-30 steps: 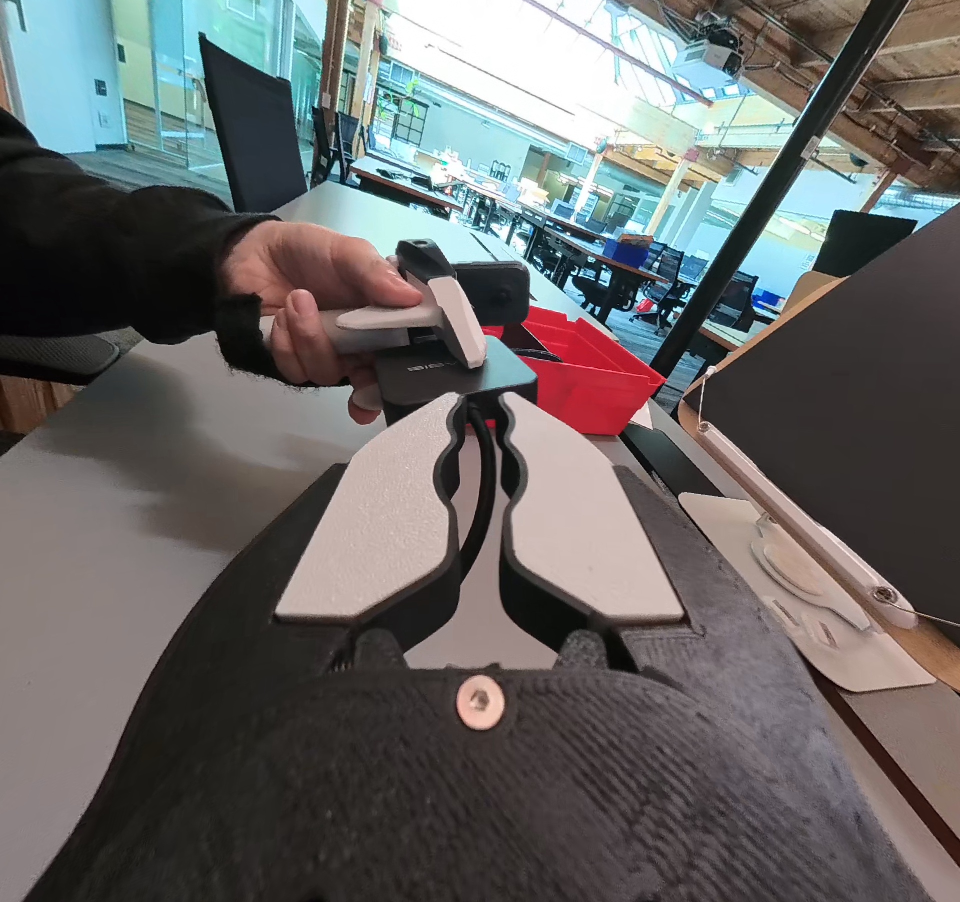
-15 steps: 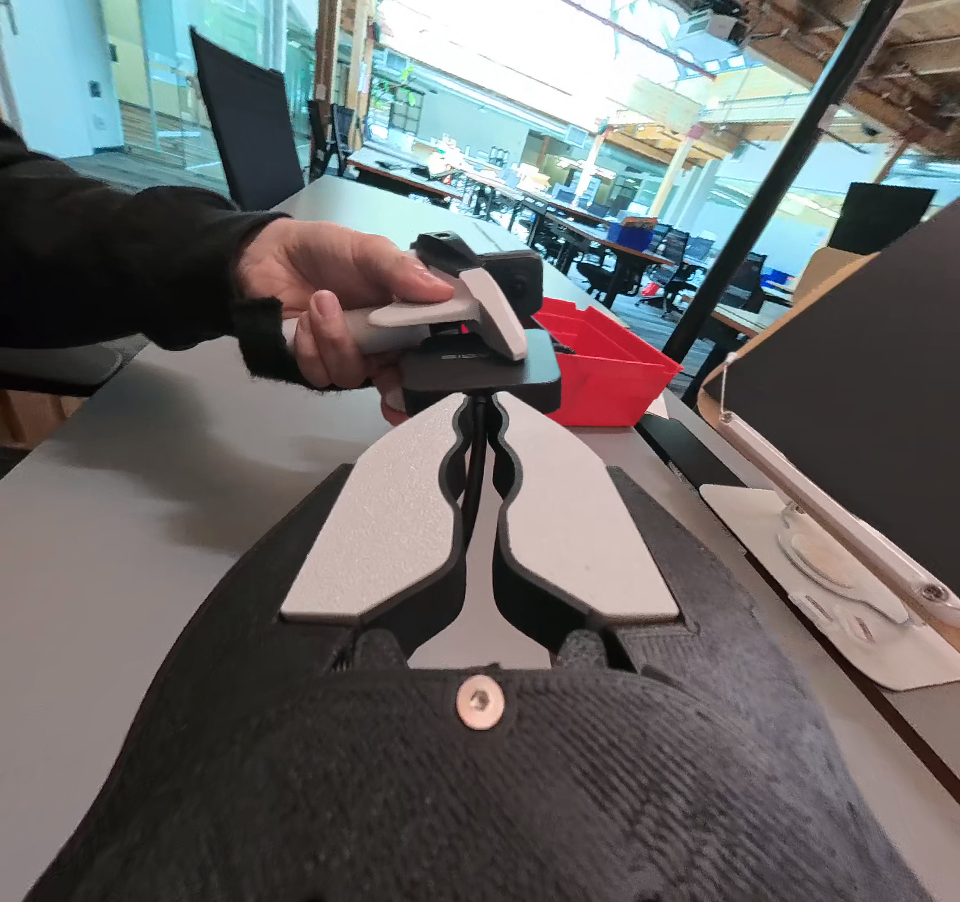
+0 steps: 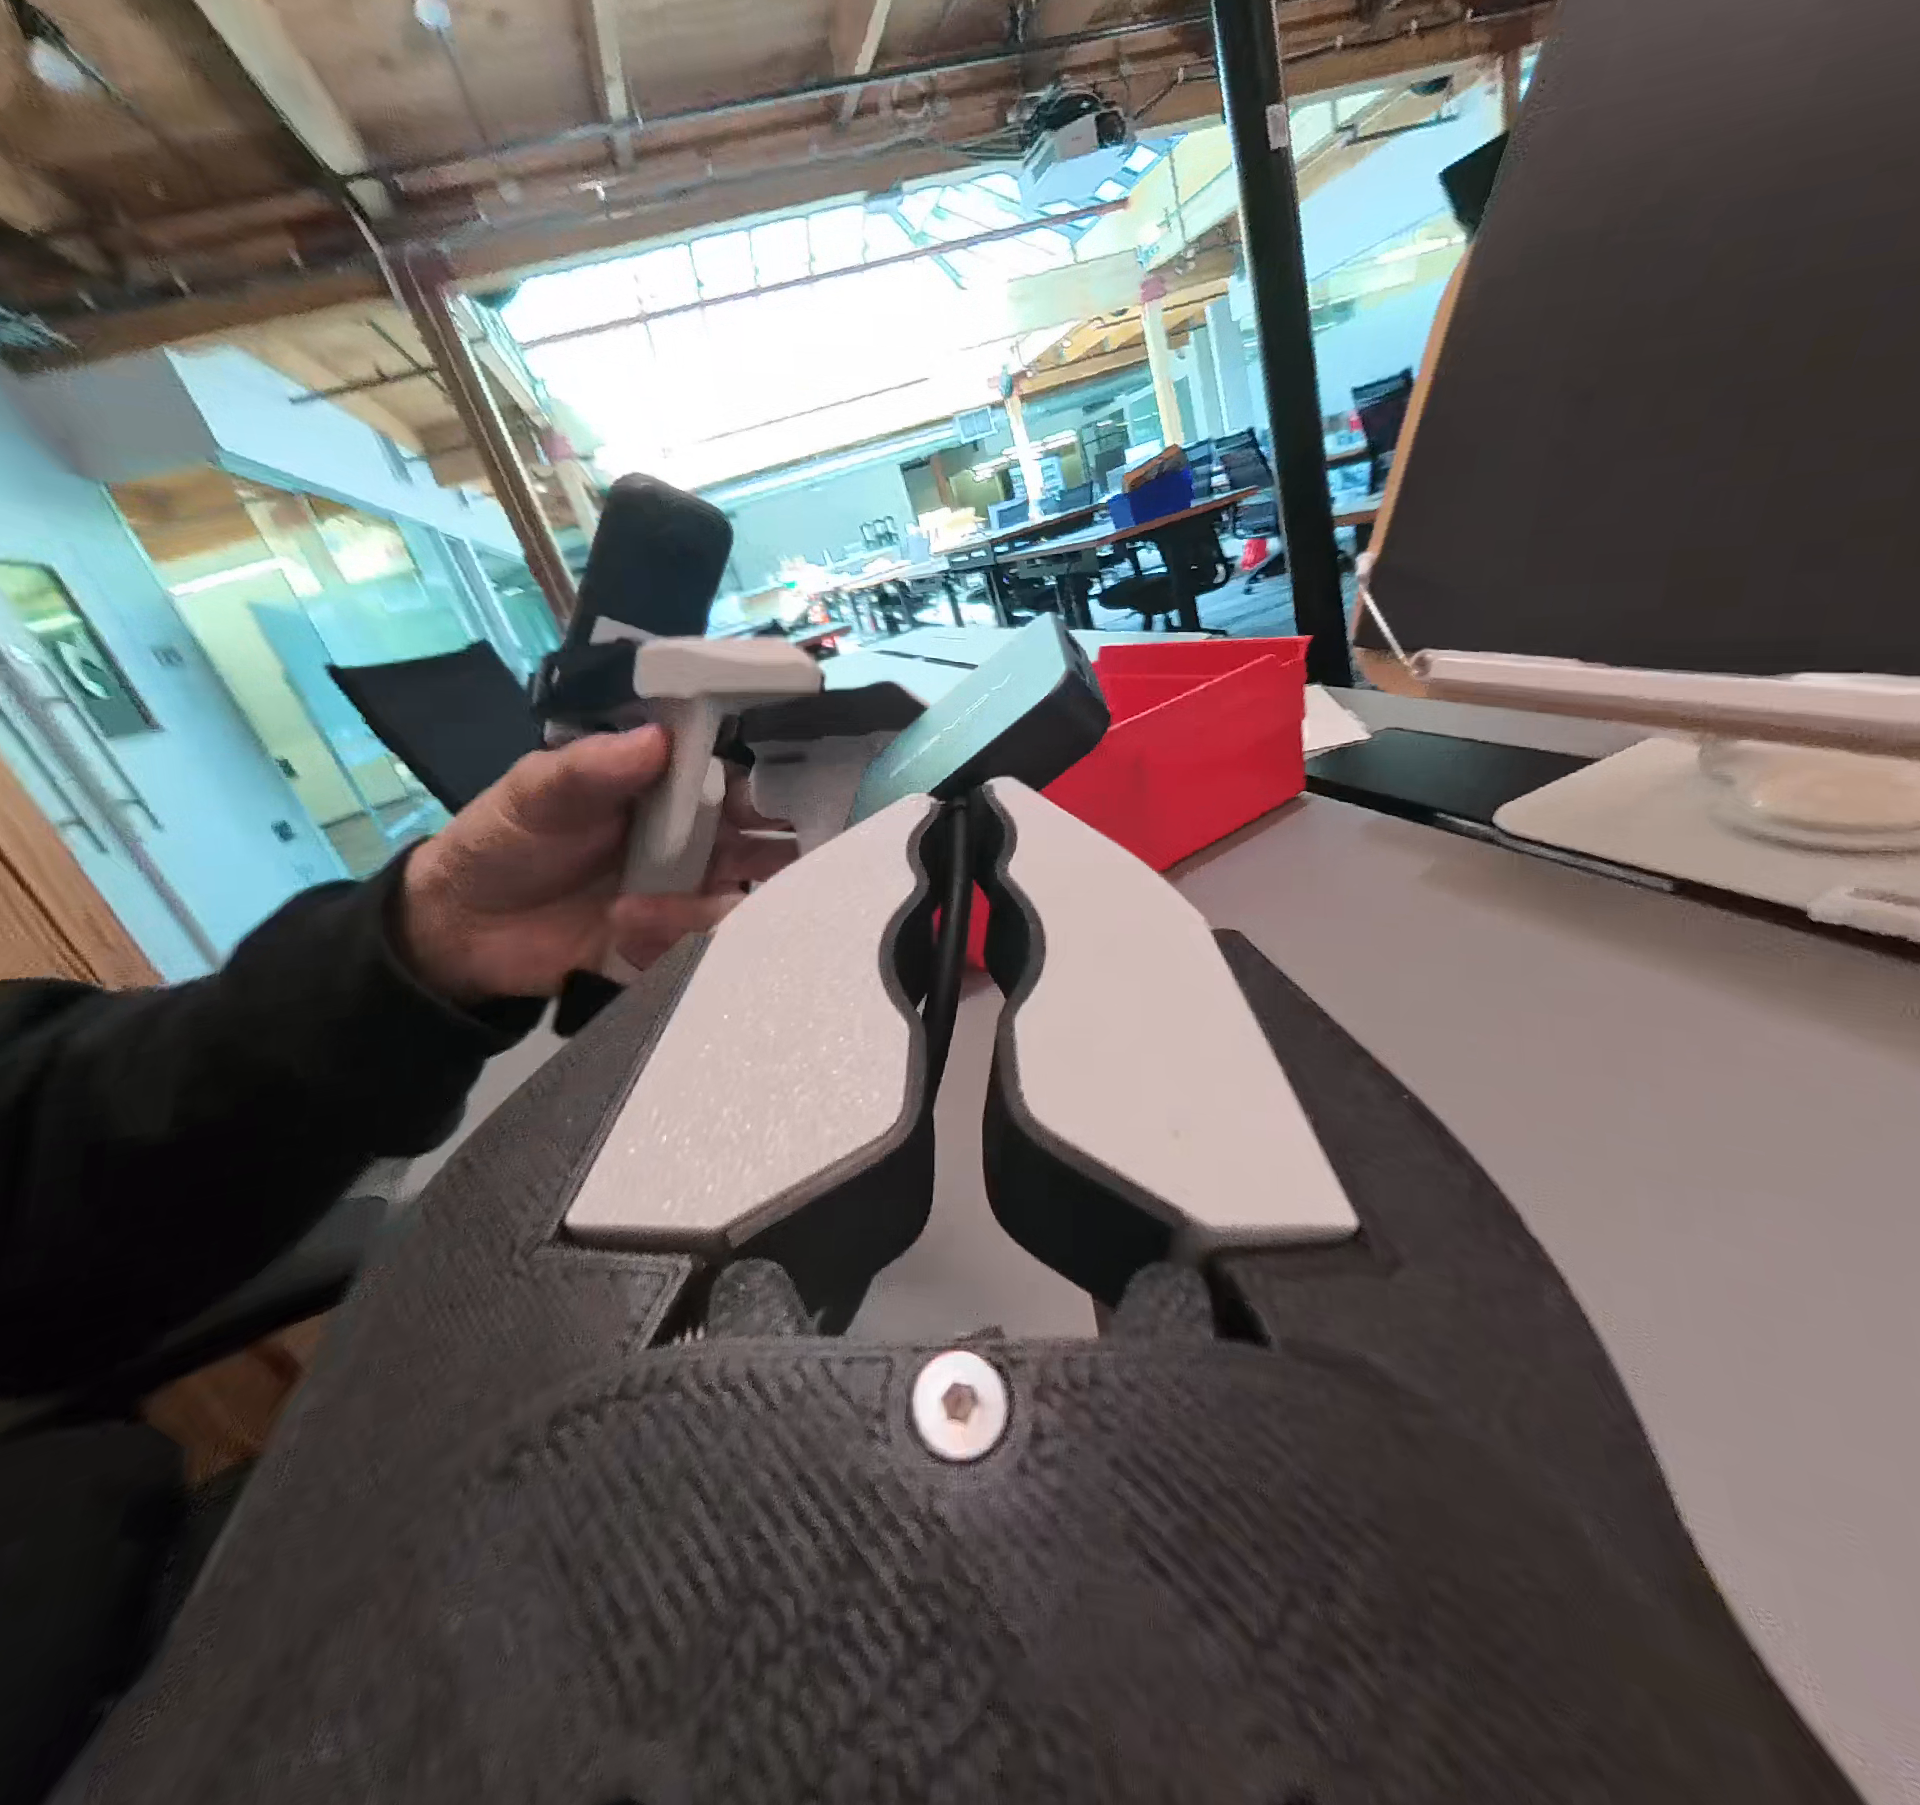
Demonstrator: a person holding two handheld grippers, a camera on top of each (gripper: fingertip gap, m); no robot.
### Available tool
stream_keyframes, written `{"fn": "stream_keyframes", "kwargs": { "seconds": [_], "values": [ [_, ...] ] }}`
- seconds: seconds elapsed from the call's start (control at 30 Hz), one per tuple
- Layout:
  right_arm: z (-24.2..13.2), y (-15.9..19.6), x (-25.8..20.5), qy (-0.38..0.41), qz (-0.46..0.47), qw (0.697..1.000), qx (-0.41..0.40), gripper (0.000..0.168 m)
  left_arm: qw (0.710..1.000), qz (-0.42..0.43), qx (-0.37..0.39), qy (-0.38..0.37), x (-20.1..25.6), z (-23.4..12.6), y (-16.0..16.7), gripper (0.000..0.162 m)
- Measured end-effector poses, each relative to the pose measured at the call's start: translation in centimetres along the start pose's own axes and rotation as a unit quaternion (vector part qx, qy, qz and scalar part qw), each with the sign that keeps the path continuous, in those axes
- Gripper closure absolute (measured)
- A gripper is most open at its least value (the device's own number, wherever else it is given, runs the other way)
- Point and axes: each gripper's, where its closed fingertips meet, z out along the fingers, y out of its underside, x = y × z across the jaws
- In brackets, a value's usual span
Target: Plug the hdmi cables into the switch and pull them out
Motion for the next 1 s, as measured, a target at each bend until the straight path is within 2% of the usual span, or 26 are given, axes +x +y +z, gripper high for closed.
{"fn": "stream_keyframes", "kwargs": {
  "seconds": [0.1, 0.23, 0.3, 0.37, 0.43, 0.53, 0.63, 0.7, 0.8, 1.0],
  "values": [
    [0.0, -0.3, -0.1, -0.007, 0.031, 0.999, 0.013, 0.164, 0.998, 0.044, -0.045, -0.031, -0.5, 0.5, 1.7, 0.113],
    [0.1, 0.0, -0.1, -0.008, 0.028, 1.000, 0.010, 0.164, 0.998, -0.012, -0.052, 0.022, 1.0, 1.7, 2.8, 0.111],
    [0.2, 0.1, -0.5, -0.018, 0.029, 0.999, 0.011, 0.164, 0.997, -0.050, -0.035, 0.045, 1.3, 2.1, 2.4, 0.118],
    [0.4, 0.2, -1.0, -0.030, 0.016, 0.999, 0.005, 0.164, 0.994, -0.089, -0.028, 0.056, 1.2, 2.1, 2.2, 0.141],
    [0.4, 0.6, -1.1, -0.029, -0.013, 0.999, -0.013, 0.164, 0.987, -0.135, -0.026, 0.084, 1.5, 2.0, 2.0, 0.148],
    [0.4, 1.4, -0.8, -0.012, -0.094, 0.995, -0.041, 0.162, 0.984, -0.162, -0.042, 0.067, 0.7, 1.9, 2.5, 0.148],
    [0.5, 0.4, -0.6, 0.031, -0.180, 0.983, -0.005, 0.119, 0.969, -0.230, -0.025, 0.083, 1.0, 2.0, 2.2, 0.148],
    [0.8, 0.4, -0.9, 0.049, -0.251, 0.967, 0.001, 0.103, 0.963, -0.253, -0.028, 0.084, 1.1, 2.3, 2.6, 0.148],
    [1.1, 0.8, -1.3, 0.062, -0.312, 0.948, -0.010, 0.097, 0.954, -0.276, -0.052, 0.103, 2.2, 2.9, 3.4, 0.149],
    [1.0, 0.8, -1.2, 0.063, -0.317, 0.946, -0.017, 0.097, 0.950, -0.284, -0.073, 0.108, 2.8, 3.2, 3.7, 0.148]
  ]
}}
